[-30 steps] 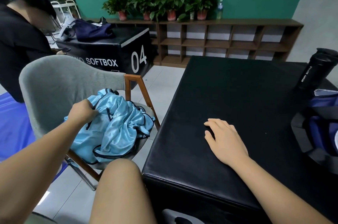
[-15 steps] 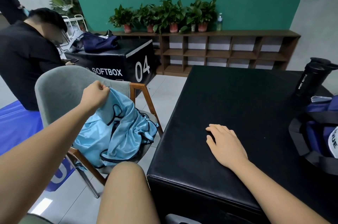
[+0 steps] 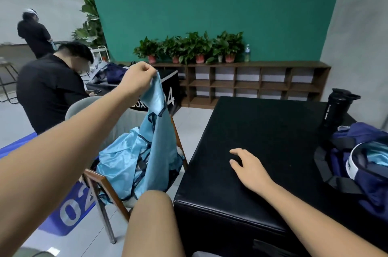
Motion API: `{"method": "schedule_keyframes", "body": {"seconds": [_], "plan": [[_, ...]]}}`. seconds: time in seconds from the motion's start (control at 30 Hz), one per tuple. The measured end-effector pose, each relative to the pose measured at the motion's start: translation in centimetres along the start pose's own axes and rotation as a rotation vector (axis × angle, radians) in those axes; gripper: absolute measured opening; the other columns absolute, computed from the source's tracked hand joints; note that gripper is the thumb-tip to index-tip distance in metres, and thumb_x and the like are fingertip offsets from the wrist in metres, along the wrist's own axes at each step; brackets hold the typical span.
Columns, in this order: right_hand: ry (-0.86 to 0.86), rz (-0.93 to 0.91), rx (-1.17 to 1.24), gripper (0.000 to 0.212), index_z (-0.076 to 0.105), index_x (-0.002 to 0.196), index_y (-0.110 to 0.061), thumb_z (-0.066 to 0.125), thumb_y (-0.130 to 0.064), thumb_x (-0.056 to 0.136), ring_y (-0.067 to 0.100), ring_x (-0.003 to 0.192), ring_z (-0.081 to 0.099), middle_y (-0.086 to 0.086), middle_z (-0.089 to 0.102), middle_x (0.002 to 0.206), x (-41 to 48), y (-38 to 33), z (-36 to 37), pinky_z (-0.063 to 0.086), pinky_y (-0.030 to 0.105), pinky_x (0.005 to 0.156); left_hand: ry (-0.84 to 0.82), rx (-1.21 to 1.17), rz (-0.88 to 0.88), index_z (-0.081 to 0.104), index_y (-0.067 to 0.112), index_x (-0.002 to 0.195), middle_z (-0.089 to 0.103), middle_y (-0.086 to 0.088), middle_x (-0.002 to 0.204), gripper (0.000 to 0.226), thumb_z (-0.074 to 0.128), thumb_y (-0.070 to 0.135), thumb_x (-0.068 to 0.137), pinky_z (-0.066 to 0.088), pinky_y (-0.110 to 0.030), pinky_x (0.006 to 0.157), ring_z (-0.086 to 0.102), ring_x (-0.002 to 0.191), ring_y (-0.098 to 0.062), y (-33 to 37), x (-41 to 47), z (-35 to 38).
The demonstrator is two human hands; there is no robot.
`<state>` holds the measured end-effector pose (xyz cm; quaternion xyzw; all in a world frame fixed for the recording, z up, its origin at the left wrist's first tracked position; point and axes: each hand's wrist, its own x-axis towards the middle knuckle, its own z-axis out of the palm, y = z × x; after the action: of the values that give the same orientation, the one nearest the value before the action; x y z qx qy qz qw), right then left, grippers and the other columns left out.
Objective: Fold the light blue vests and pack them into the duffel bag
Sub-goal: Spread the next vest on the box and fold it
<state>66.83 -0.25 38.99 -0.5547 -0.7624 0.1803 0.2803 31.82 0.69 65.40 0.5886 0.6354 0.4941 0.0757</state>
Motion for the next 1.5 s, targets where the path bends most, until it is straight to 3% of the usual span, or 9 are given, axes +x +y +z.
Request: {"method": "schedule_keyframes", "body": {"seconds": [0.27,0.53,0.73,0.9,1.03,1.13,1.2,1.37,1.5], "plan": [[0.098,-0.199,0.319,0.034,0.068,0.129,-0.03,0.071,-0.045,0.099,-0.006,0.115,0.062,-0.019,0.07,0.119,-1.6,-11.5,-6.8,0.052,0.025,0.101,-0.058,-0.31,-0.023,0.059,0.022,0.081,0.053,-0.006,0.079,0.01,0.063,0.031,0.083,0.04,-0.038,0.073,0.049,0.076,-0.019,9.3,-0.6,-1.2],[0.3,-0.232,0.626,0.059,0.058,0.132,-0.038,0.084,-0.059,0.083,0.004,0.105,0.067,-0.015,0.068,0.116,-3.4,-18.7,-11.9,0.057,0.027,0.09,-0.163,-0.388,0.06,0.065,0.02,0.081,0.065,-0.003,0.081,0.014,0.068,0.031,0.089,0.049,-0.037,0.072,0.062,0.078,-0.02,14.6,-2.0,0.6],[0.433,-0.397,0.422,0.061,0.053,0.133,-0.036,0.089,-0.027,0.084,0.006,0.09,0.067,-0.012,0.065,0.106,-4.0,-21.3,-18.1,0.054,0.016,0.074,-0.213,-0.467,0.123,0.071,0.022,0.084,0.075,0.002,0.083,0.008,0.078,0.025,0.086,0.057,-0.039,0.078,0.069,0.08,-0.018,16.1,-4.9,3.1],[0.541,-0.479,0.193,0.01,0.065,0.095,-0.023,0.07,-0.014,0.093,0.008,0.073,0.055,-0.007,0.066,0.082,-4.3,-21.1,-22.2,0.042,0.025,0.065,-0.283,-0.517,0.159,0.078,0.02,0.1,0.079,-0.003,0.091,0.014,0.081,0.024,0.087,0.057,-0.043,0.076,0.068,0.077,-0.022,17.0,-7.5,3.0],[0.632,-0.362,0.161,0.02,0.058,0.077,-0.015,0.064,-0.022,0.094,0.018,0.067,0.054,0.0,0.059,0.071,-3.7,-21.3,-26.6,0.044,0.037,0.064,-0.365,-0.639,0.15,0.077,0.011,0.114,0.079,-0.007,0.096,0.019,0.072,0.017,0.097,0.043,-0.031,0.067,0.068,0.069,-0.018,17.7,-9.1,1.9],[0.646,-0.282,0.16,0.028,0.057,0.076,-0.005,0.061,-0.03,0.088,0.041,0.074,0.065,0.016,0.064,0.073,-2.9,-21.7,-30.0,0.056,0.053,0.067,-0.395,-0.717,0.149,0.068,0.01,0.126,0.081,-0.009,0.108,0.024,0.065,0.015,0.103,0.046,-0.033,0.074,0.077,0.084,-0.021,18.4,-10.3,1.2],[0.651,-0.241,0.155,0.03,0.059,0.078,-0.001,0.06,-0.03,0.083,0.042,0.074,0.069,0.02,0.067,0.075,-2.7,-22.3,-31.7,0.06,0.057,0.068,-0.406,-0.702,0.17,0.062,0.013,0.128,0.082,-0.008,0.107,0.028,0.068,0.019,0.102,0.048,-0.036,0.075,0.079,0.09,-0.026,19.0,-11.7,1.3],[0.627,-0.195,0.193,0.023,0.062,0.081,0.004,0.059,-0.019,0.082,0.019,0.054,0.065,0.01,0.064,0.068,-3.4,-23.8,-33.7,0.061,0.047,0.058,-0.445,-0.457,0.3,0.059,0.015,0.118,0.081,-0.002,0.097,0.038,0.081,0.035,0.094,0.048,-0.029,0.066,0.08,0.086,-0.018,19.2,-16.2,3.6],[0.597,-0.205,0.19,0.013,0.06,0.077,-0.012,0.058,-0.021,0.086,0.02,0.06,0.059,0.007,0.06,0.071,-4.3,-24.4,-34.4,0.056,0.035,0.055,-0.464,-0.381,0.334,0.063,0.019,0.11,0.077,-0.002,0.086,0.025,0.077,0.035,0.096,0.054,-0.035,0.075,0.079,0.085,-0.016,18.5,-17.5,5.5]]}}
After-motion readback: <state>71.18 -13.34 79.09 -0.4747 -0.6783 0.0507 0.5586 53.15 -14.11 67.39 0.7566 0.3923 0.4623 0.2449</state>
